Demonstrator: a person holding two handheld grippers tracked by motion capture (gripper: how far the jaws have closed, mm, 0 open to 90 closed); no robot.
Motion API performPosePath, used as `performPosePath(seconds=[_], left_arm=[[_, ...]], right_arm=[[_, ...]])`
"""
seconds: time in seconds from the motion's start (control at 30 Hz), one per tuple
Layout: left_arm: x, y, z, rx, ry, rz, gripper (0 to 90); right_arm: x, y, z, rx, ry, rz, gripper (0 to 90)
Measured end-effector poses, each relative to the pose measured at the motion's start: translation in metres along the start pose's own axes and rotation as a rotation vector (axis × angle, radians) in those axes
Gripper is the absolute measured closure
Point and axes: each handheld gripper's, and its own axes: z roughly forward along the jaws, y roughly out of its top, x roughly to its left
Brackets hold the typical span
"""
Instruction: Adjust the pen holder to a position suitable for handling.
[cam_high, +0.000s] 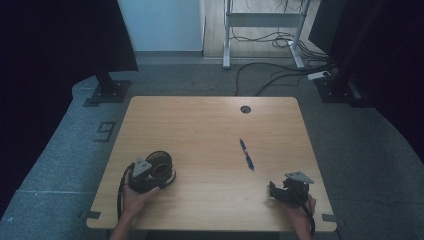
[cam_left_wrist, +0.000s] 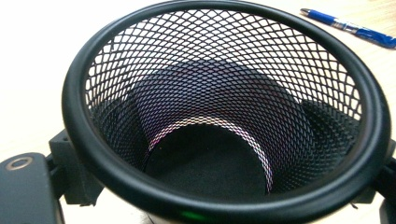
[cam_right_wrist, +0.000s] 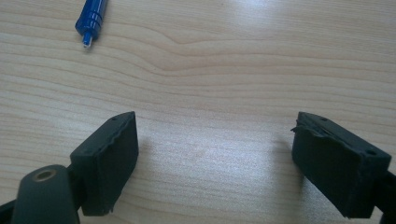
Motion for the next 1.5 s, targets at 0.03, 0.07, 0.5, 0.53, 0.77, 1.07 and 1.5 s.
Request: performPosePath(seconds=[0.03,0.07,0.5,0.53,0.77,1.07,1.5], left_arm=[[-0.001,0.000,-0.001,-0.002,-0.002,0.001,10.5],[-0.002,0.001,-0.002,-0.004,-0.004,0.002,10.5],[-0.012,0.007,-0.010,-0.024,-0.017,0.004,10.5],[-0.013,0.008,-0.011,-0.026,-0.023,-0.005,10.5],[-0.021,0.015,-0.015,-0.041,-0.023,-0.004,10.6],[-0.031,0.033,-0.012,-0.039,-0.023,0.007,10.6],[-0.050,0.055,-0.002,-0.041,-0.048,0.043,10.6]], right_arm=[[0.000,0.000,0.000,0.000,0.000,0.000,13.8],[0.000,0.000,0.000,0.000,0.000,0.001,13.8],[0.000,0.000,0.000,0.001,0.000,0.001,13.8],[0.000,0.000,0.000,0.001,0.000,0.002,13.8],[0.000,0.000,0.000,0.000,0.002,0.000,13.8],[0.000,0.000,0.000,0.000,0.001,0.000,13.9],[0.000,0.000,0.000,-0.001,0.000,-0.001,14.1]])
